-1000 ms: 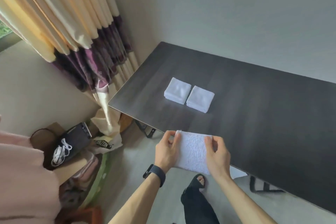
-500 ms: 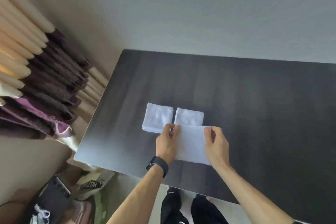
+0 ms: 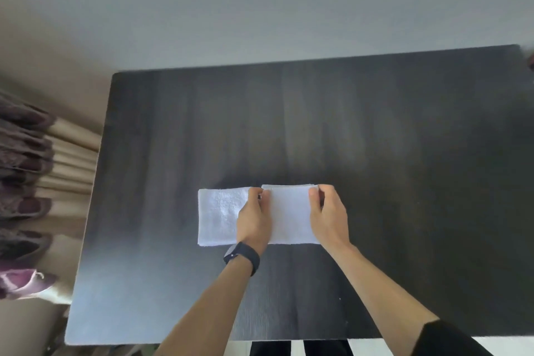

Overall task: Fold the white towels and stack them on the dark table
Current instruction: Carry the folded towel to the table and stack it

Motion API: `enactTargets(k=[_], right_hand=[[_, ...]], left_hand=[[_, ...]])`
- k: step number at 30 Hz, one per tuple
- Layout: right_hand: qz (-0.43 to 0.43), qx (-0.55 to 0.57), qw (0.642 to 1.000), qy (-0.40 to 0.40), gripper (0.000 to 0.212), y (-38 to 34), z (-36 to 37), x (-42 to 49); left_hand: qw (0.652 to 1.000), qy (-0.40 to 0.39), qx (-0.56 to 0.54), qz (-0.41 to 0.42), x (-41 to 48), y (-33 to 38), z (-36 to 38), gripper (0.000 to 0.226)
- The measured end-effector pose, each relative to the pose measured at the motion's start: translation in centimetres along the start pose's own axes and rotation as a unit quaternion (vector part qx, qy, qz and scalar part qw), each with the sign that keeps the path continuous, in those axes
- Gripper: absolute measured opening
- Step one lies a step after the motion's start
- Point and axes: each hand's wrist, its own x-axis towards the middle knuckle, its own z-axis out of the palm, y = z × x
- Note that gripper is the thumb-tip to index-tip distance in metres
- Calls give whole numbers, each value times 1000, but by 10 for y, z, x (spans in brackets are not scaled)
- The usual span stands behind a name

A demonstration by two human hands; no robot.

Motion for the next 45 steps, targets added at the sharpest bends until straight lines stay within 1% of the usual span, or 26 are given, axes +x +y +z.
enactTargets(k=[3, 7, 11, 13, 15, 18, 20, 22, 23, 26, 31, 37, 45], right_hand=[[-1, -29, 1000, -10, 24, 5, 7, 9], [2, -60, 998, -23, 24, 8, 12, 15], [7, -103, 995, -3, 21, 4, 12, 15], [10, -120, 992, 25, 23, 5, 12, 13], [-2, -121, 991, 55, 29, 10, 10, 8], [-65, -129, 985, 91, 32, 19, 8, -4], [-129, -176, 972, 88, 38, 23, 12, -11], [-186, -244, 950, 58, 47, 27, 20, -13], [-201, -279, 938, 38, 51, 28, 25, -10], [-200, -352, 915, -2, 56, 31, 34, 1], [-198, -389, 899, -19, 57, 38, 37, 10], [-191, -364, 911, 0, 56, 51, 40, -1], [-180, -349, 919, -24, 57, 51, 43, 1]], left_hand=[[999, -9, 32, -7, 8, -2, 4, 24], [998, 1, 70, -3, 11, -1, 3, 26], [986, 25, 165, 19, 13, 11, 0, 25], [969, 41, 236, 56, 9, 13, -5, 24], [948, 73, 290, 107, 6, 9, -12, 30], [899, 105, 349, 244, 4, -8, -12, 48], [868, 64, 389, 302, 5, -16, -7, 60], [848, 23, 424, 318, 10, -22, -2, 66], [844, 14, 435, 314, 15, -26, 1, 66], [850, -2, 441, 287, 25, -32, 5, 65], [858, -13, 438, 268, 31, -38, 11, 67], [863, -15, 426, 272, 34, -40, 13, 71], [856, -12, 434, 281, 36, -44, 14, 73]])
